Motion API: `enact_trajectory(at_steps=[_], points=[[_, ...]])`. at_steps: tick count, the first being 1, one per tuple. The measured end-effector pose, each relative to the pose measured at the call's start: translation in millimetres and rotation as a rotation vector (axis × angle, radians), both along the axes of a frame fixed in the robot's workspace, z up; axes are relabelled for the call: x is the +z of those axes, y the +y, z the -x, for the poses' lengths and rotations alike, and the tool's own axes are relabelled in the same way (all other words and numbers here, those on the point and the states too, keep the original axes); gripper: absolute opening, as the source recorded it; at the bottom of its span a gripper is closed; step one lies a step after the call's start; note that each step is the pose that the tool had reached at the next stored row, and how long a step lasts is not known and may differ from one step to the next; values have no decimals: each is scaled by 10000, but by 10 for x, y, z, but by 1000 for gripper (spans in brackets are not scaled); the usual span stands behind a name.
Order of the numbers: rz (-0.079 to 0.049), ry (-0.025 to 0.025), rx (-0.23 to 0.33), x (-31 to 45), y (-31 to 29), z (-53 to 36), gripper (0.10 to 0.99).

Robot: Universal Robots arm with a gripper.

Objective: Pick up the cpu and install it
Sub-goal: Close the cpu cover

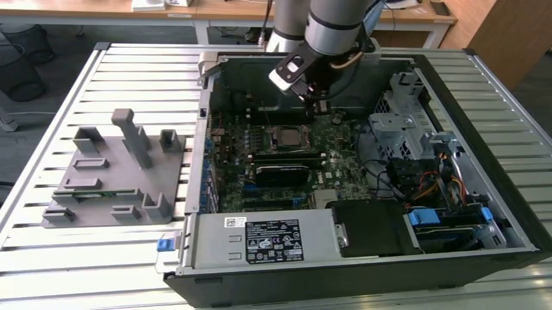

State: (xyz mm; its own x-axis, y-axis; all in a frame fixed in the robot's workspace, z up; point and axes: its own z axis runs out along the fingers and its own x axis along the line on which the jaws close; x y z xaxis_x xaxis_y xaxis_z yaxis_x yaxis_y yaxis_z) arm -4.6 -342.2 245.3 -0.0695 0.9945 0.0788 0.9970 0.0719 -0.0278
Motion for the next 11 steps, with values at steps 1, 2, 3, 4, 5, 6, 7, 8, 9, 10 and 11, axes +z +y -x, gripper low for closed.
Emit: enact_trajectory(at_steps=[1, 2, 3, 4, 5, 6, 7, 8, 9, 10, 11], points=[[1, 0, 0, -5, 0, 33, 106], [0, 0, 1, -11, -1, 66, 106], [0, 0, 1, -17, -1, 101, 106], [0, 0, 0, -23, -2, 136, 106], [2, 1, 0, -28, -4, 170, 106], [1, 1, 0, -34, -6, 203, 106], [1, 0, 0, -40, -7, 239, 106], [0, 0, -1, -46, -7, 268, 106], [1, 1, 0, -50, -8, 293, 106], [1, 1, 0, -54, -8, 313, 106], [1, 0, 0, -56, -8, 324, 106]])
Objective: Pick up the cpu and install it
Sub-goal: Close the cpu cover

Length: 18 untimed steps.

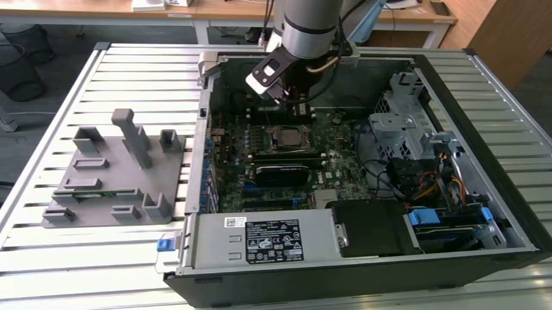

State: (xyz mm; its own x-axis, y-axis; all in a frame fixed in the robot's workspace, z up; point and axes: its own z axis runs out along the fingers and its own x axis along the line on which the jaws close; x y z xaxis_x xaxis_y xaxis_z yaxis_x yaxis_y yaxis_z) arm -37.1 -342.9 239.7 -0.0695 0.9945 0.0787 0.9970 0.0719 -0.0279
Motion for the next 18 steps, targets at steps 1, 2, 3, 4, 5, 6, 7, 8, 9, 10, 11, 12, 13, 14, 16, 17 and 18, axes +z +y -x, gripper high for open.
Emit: enact_trajectory(at_steps=[1, 2, 3, 4, 5, 6, 7, 8, 9, 10, 11, 12, 13, 14, 16, 17, 18], points=[[0, 0, -1, -2, 0, 6, 106], [0, 0, 0, -4, 0, 13, 106], [0, -1, 0, -7, 0, 23, 106], [-2, -1, 0, -12, 0, 34, 106], [-2, -1, 0, -18, 0, 46, 106], [-1, -1, 0, -26, 0, 59, 106], [-1, -1, 0, -35, -1, 71, 106], [-1, 0, 0, -46, -2, 82, 106], [-1, -1, 0, -58, -3, 92, 106], [0, 0, 0, -70, -3, 102, 106], [0, 0, 0, -82, -4, 113, 106], [-1, -1, 0, -95, -5, 124, 106], [-1, 0, 0, -106, -5, 135, 106], [0, 0, 0, -118, -5, 147, 106], [0, 0, 0, -144, -6, 169, 106], [0, 0, 0, -156, -6, 178, 106], [-1, -1, 0, -170, -6, 187, 106]])
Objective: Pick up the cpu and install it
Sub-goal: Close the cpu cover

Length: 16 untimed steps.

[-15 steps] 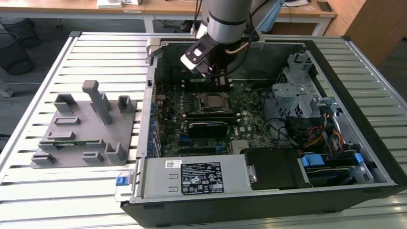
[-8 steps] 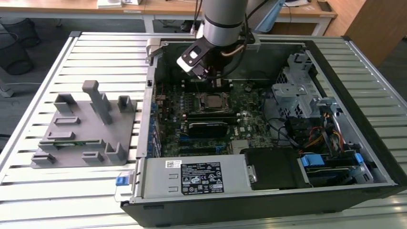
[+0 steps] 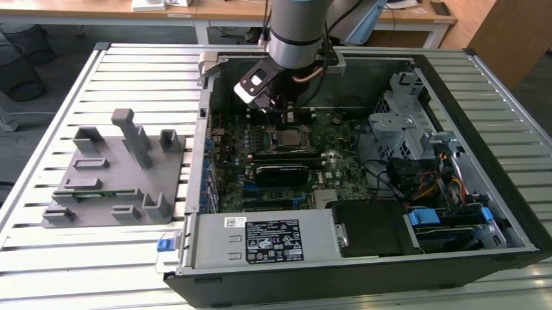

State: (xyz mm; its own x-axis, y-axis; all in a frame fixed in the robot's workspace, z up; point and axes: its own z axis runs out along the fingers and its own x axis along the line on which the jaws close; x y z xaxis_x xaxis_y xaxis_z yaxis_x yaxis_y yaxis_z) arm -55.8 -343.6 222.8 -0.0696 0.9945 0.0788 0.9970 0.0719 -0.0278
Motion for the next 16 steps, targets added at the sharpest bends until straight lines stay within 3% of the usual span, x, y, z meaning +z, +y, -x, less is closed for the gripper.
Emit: enact_trajectory(at_steps=[16], points=[[1, 1, 1, -194, 0, 37, 106]])
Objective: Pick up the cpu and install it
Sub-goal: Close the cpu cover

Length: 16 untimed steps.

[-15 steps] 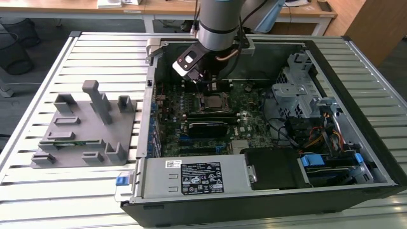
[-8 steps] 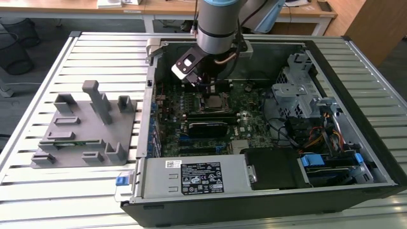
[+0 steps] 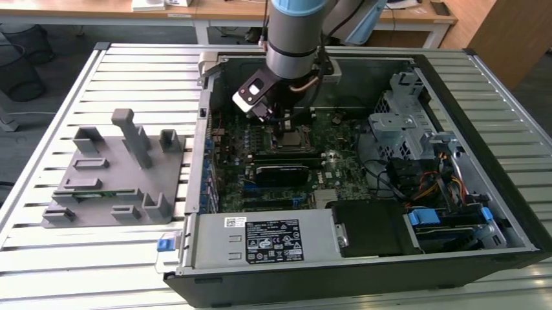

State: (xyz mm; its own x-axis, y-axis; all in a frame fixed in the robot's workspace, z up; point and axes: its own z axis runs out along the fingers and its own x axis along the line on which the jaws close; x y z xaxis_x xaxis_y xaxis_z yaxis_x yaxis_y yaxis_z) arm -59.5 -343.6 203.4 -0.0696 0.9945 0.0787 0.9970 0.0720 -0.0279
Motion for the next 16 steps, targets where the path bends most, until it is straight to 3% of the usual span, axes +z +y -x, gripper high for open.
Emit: enact_trajectory(at_steps=[8, 16], points=[[10, 7, 0, -58, -2, 2, 106], [-21, -13, 0, -42, 3, -6, 106]])
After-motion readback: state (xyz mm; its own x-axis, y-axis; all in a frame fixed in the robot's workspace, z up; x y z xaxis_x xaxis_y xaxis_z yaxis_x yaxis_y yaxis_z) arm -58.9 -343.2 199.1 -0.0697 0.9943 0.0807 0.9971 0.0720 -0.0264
